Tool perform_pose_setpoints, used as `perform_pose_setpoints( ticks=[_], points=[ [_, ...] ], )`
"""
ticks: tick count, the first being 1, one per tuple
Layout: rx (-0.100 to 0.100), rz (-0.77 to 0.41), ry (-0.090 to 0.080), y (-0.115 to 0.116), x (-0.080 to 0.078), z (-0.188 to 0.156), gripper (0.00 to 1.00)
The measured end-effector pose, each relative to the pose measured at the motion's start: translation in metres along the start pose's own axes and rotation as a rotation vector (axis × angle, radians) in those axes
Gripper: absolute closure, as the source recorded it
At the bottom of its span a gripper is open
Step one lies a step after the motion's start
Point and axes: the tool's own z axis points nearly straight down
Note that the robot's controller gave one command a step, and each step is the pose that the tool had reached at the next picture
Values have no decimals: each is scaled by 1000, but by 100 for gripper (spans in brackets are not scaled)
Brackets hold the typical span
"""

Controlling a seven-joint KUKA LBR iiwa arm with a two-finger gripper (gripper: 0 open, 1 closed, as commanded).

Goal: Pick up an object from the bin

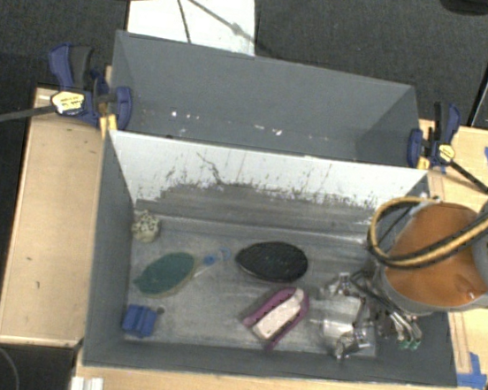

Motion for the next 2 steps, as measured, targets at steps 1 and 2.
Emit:
perform_pose_setpoints(
  ticks=[1,2],
  points=[
    [-1,260,11,17,-1,-28,0],
    [1,441,11,-16,2,-27,0]
  ],
)
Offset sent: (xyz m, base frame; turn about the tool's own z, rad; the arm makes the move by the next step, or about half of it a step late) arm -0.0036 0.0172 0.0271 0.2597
